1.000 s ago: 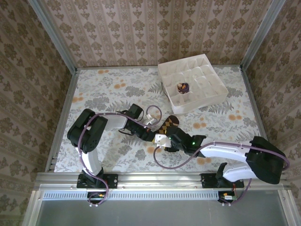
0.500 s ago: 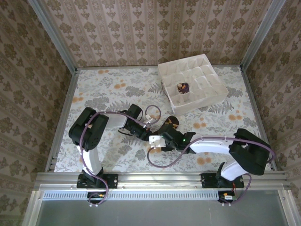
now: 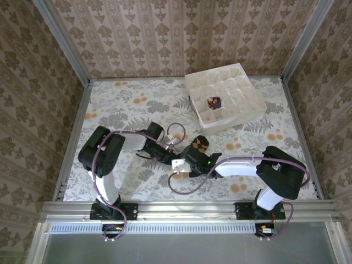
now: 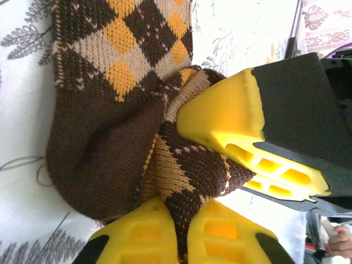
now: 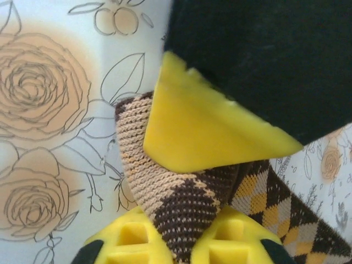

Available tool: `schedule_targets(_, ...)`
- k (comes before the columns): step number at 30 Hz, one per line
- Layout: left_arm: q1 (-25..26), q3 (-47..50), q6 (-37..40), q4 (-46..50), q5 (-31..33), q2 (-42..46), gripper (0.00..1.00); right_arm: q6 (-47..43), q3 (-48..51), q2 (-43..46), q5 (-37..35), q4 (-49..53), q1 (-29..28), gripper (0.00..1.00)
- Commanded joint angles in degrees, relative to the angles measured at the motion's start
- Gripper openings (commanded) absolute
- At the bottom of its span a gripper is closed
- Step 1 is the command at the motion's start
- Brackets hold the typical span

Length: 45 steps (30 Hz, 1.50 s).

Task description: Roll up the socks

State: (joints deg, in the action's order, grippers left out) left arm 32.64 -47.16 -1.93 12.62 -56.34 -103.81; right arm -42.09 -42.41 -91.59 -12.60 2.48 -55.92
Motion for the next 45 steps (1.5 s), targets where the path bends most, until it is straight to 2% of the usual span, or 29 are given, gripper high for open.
schedule_targets(1, -0.3, 4.7, -0.4, -3.6, 8.9, 3.9, 0.19, 1.7, -1.0, -0.8, 2.9, 6.2, 0.7, 0.0)
schedule_targets(3, -0.3, 8.0, -0.5, -10.4, 9.7, 7.0, 0.27, 3.3, -2.2, -0.5, 7.1, 9.8, 2.1, 0.0)
schedule_targets(7, -0.3, 18.4, -0.1, -32.6, 10.1, 15.2, 0.42, 4.7, -5.9, -0.8, 14.8, 18.5, 4.9, 0.0)
schedule_targets(11, -0.5, 24.2, 3.1, -45.3, 12.7, 19.9, 0.46, 5.4, -10.0, -2.0, 21.5, 25.4, 7.9, 0.0)
schedule_targets(17, 0.8, 31.7, 15.2, -60.2, 17.3, 24.9, 0.52, 5.7, -16.8, -6.3, 30.5, 35.2, 13.0, 0.0)
schedule_targets(19, 2.6, 34.6, 20.7, -65.2, 20.9, 26.2, 0.6, 5.6, -18.6, -7.8, 32.2, 37.1, 14.2, 0.0)
schedule_targets(26, 5.9, 34.3, 27.5, -61.2, 22.2, 25.4, 0.64, 5.2, -21.8, -11.0, 35.1, 40.9, 17.0, 0.0)
schedule_targets(39, 11.9, 27.8, 26.9, -71.1, 22.1, 8.6, 0.66, 5.2, -22.6, -10.7, 37.8, 42.1, 18.2, 0.0)
schedule_targets(45, 13.1, 25.1, 29.7, -64.8, 22.0, 7.3, 0.66, 5.7, -22.6, -10.7, 37.7, 41.8, 18.4, 0.0)
